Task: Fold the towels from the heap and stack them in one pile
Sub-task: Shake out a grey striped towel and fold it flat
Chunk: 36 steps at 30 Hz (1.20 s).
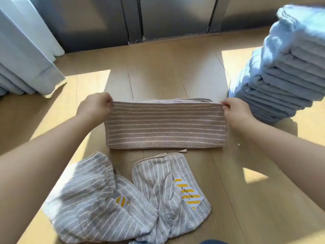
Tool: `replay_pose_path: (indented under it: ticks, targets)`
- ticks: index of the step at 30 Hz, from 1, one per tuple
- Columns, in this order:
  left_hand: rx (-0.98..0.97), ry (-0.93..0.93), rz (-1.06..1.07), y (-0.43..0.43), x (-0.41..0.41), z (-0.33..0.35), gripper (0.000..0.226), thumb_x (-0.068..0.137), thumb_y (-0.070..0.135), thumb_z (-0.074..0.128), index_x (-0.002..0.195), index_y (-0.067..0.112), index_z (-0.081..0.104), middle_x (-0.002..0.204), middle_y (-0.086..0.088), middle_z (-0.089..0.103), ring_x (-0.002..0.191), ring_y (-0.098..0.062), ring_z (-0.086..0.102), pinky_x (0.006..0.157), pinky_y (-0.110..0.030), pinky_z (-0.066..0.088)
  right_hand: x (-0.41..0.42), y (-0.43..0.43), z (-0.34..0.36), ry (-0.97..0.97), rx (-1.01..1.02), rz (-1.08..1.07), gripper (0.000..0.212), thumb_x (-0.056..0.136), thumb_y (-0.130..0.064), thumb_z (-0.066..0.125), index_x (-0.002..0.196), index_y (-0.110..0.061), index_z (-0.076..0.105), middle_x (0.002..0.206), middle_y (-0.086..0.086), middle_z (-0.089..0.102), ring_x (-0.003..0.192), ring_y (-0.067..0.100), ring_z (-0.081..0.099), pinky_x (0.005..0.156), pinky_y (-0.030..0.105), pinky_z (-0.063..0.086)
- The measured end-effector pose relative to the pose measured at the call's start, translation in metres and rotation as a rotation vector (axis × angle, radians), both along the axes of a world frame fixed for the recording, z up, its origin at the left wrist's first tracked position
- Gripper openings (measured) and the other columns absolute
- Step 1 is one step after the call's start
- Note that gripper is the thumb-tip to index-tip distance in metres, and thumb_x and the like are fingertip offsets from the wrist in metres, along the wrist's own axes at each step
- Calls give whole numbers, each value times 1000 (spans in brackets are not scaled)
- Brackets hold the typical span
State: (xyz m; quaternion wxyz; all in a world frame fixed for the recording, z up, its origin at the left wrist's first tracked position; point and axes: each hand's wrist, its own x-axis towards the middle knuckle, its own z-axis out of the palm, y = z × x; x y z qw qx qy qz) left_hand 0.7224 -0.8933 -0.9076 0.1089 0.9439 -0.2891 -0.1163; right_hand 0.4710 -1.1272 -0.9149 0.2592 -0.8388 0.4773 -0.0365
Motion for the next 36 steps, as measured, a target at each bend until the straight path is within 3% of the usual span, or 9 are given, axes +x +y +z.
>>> replay_pose_path:
  ticks: [3, 8, 13, 22, 24, 26, 30, 33, 36]
  targets:
    - [10, 22, 24, -21, 16, -18, 28, 90, 8, 42, 112, 7, 59, 117, -20, 59, 107, -38, 53, 88, -40, 43, 25, -21, -12, 24, 10, -6, 30, 95, -5, 39, 115, -3, 61, 118, 21, 60, 112, 36, 53, 97, 38, 42]
    - [-36, 46, 73, -41, 34, -50, 29, 91, 6, 40, 114, 2, 57, 120, -22, 57, 110, -38, 51, 90, -39, 41, 57, -46, -39, 58, -54, -7, 32, 94, -6, 39, 117, -7, 61, 124, 18, 58, 116, 33, 51, 93, 29, 40]
    - [-95, 79, 133, -48, 40, -70, 32, 94, 18, 47, 118, -1, 56, 125, -21, 55, 117, -36, 49, 97, -37, 38, 61, -48, -68, 91, -35, -62, 29, 93, -7, 41, 113, -1, 62, 119, 20, 60, 111, 34, 53, 89, 31, 42]
    - [-120, 63, 188, -49, 42, -103, 35, 92, 39, 51, 106, 7, 52, 116, -22, 57, 107, -35, 51, 76, -32, 32, 52, -54, -74, 37, -54, -90, 31, 90, -9, 43, 116, -6, 61, 121, 15, 60, 114, 28, 52, 92, 25, 39]
    - [-133, 72, 225, -51, 42, -100, 40, 92, 38, 51, 115, 5, 50, 120, -19, 55, 106, -31, 50, 81, -34, 35, 52, -54, -73, 42, -41, -84, 35, 89, -9, 42, 120, -7, 58, 125, 14, 57, 117, 28, 50, 99, 28, 38]
    - [-114, -1, 265, -54, 35, -89, 46, 93, 34, 49, 129, 7, 42, 131, -17, 47, 117, -30, 43, 97, -41, 35, 55, -49, -70, 67, -28, -85, 41, 88, -7, 42, 128, -10, 50, 131, 14, 51, 121, 29, 45, 102, 30, 35]
    - [-7, -228, -94, -64, -11, -74, 55, 96, 28, 36, 145, 10, 18, 153, -11, 17, 142, -26, 13, 116, -41, 10, 73, -4, -59, 26, -244, 114, 62, 83, -3, 44, 142, -15, 26, 145, 11, 28, 134, 26, 26, 112, 33, 19]
    - [59, -170, -302, -80, -56, -86, 58, 99, 35, 24, 149, 14, 3, 158, -4, -3, 146, -18, -5, 117, -37, -4, 100, 49, -63, -84, -249, 382, 58, 92, -11, 37, 146, -12, 16, 155, 7, 15, 144, 18, 10, 116, 28, 4]
    - [149, -87, -357, -92, -75, -107, 61, 97, 36, 23, 148, 18, -5, 158, 0, -9, 145, -16, -11, 117, -40, -7, 116, 75, -84, -22, -113, 452, 52, 99, -25, 25, 148, -12, 10, 158, 4, 2, 145, 14, -1, 115, 27, -3]
